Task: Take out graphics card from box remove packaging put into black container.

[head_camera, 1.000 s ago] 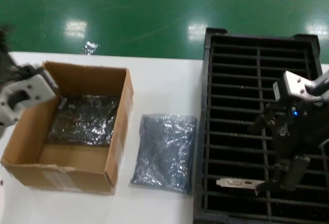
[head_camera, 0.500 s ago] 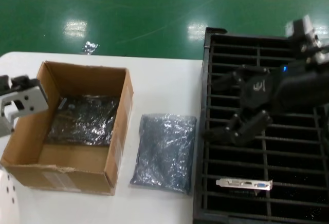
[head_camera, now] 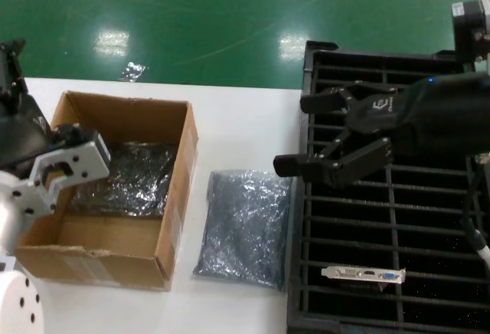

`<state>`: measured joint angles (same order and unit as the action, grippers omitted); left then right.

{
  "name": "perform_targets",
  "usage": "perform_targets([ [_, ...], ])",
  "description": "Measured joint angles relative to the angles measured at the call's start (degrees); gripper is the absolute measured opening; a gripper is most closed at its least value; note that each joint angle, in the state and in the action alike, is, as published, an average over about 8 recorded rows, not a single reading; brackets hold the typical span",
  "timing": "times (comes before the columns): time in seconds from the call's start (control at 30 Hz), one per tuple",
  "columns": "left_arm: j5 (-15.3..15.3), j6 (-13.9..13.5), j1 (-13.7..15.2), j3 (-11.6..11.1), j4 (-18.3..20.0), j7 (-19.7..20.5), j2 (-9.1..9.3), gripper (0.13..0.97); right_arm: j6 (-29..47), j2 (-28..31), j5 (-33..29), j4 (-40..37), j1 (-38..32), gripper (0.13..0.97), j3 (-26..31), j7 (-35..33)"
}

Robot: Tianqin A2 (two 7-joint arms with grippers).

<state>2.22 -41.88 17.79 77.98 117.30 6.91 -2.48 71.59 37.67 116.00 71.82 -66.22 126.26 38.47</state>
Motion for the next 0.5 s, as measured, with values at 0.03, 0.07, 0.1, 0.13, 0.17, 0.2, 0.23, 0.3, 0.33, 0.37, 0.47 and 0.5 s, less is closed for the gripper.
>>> perform_targets([
  [0.03,0.71,0.02,-0.22,-0.05,0.05,0.16,0.04,0.957,-0.17,0.11,-0.14,0.24,0.08,0.966,0.03,0.25],
  [0.07,1.37,0.05,-0.43,-0.13,0.1,0.33,0.07,0.958,-0.27,0.18,-0.26,0.38,0.13,0.966,0.06,0.39],
  [0.1,2.03,0.16,-0.62,-0.17,0.09,0.46,0.09,0.96,-0.43,0.18,-0.37,0.49,0.26,0.966,0.04,0.42],
  [0.13,2.67,0.29,-0.79,-0.21,0.06,0.56,0.08,0.961,-0.6,0.12,-0.41,0.53,0.43,0.966,-0.05,0.32],
  [0.17,3.26,0.44,-0.95,-0.21,-0.01,0.61,0.05,0.963,-0.81,0.01,-0.41,0.54,0.65,0.966,-0.2,0.13],
  [0.2,3.89,0.63,-1.08,-0.17,-0.13,0.62,-0.01,0.964,-1.13,-0.12,-0.43,0.59,0.96,0.966,-0.39,-0.11],
  [0.23,4.56,0.87,-1.21,-0.11,-0.29,0.6,-0.09,0.966,-1.54,-0.26,-0.48,0.68,1.35,0.966,-0.62,-0.37],
  [0.3,6.09,1.53,-1.46,0.13,-0.7,0.47,-0.33,0.966,-2.65,-0.58,-0.69,1.01,2.42,0.966,-1.16,-0.95],
  [0.33,7.0,1.97,-1.6,0.29,-0.96,0.38,-0.48,0.966,-3.38,-0.77,-0.84,1.23,3.08,0.966,-1.49,-1.3],
  [0.37,7.94,2.39,-1.76,0.43,-1.22,0.29,-0.63,0.966,-4.1,-0.96,-0.97,1.43,3.74,0.966,-1.83,-1.67],
  [0.47,11.34,3.83,-2.34,0.93,-2.12,0.01,-1.15,0.966,-6.53,-1.68,-1.41,2.12,6.04,0.966,-3.04,-2.98],
  [0.5,12.55,4.35,-2.55,1.1,-2.44,-0.08,-1.34,0.966,-7.42,-1.93,-1.57,2.36,6.86,0.966,-3.46,-3.46],
])
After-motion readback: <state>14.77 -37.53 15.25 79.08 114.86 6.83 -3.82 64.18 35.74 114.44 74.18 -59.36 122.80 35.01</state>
